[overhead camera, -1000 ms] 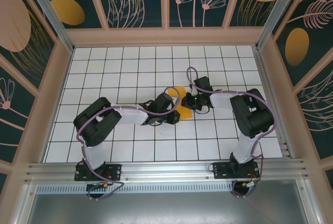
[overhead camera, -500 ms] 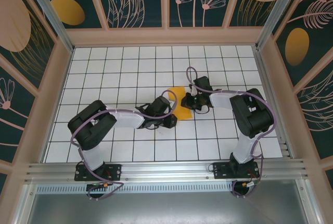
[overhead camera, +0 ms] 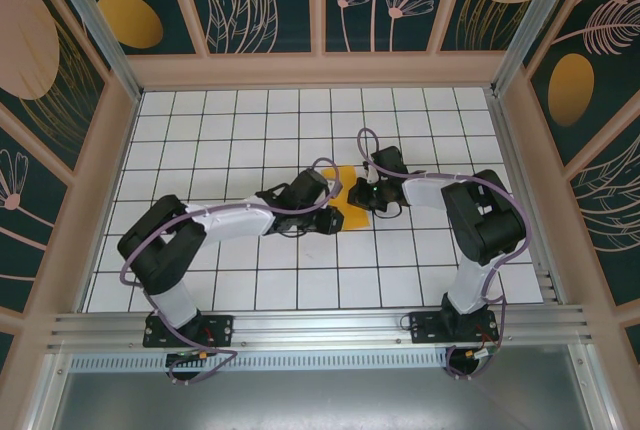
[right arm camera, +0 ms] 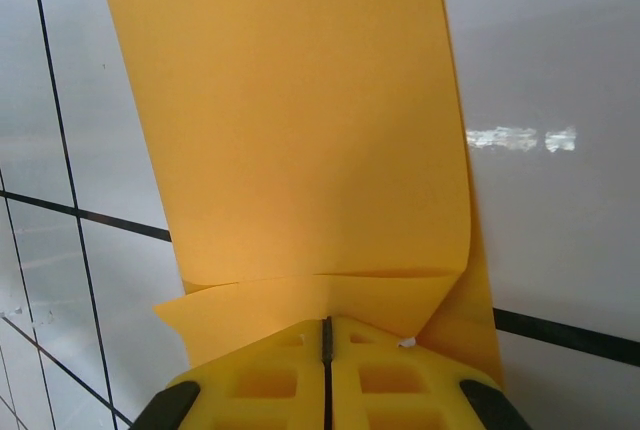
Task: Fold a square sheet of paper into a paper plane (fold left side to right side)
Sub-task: Fold the triangle a second time at the center of the table.
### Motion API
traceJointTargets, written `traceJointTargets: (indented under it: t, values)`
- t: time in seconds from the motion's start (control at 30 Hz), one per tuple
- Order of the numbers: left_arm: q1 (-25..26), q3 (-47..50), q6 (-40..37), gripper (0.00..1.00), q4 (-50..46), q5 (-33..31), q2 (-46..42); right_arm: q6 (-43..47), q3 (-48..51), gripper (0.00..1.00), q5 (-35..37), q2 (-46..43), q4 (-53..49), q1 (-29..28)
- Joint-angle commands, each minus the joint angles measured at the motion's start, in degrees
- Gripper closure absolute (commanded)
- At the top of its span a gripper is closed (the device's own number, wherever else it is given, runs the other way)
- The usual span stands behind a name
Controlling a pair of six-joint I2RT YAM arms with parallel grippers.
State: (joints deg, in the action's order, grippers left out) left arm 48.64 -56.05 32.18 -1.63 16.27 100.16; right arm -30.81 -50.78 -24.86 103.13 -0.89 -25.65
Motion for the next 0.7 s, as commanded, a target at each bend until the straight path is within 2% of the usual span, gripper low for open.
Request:
traceJointTargets:
  t: [0.0, 0.43, 0.67]
  values:
    - [-0.3, -2.93, -1.41, 0.8, -0.38, 1.65, 4.84, 0.0, -1.04, 0.9, 2.76, 0.84, -1.86, -0.61]
    - [-1.03, -0.87, -1.42, 0.8, 0.37, -1.11, 10.91, -0.99, -0.72, 0.9, 0.1, -5.85, -1.31, -0.45]
    - [-1.02, -0.02, -1.07, 0.81, 0.62, -1.76, 10.85, -4.57, 2.15, 0.92, -1.68, -6.25, 2.39, -3.64]
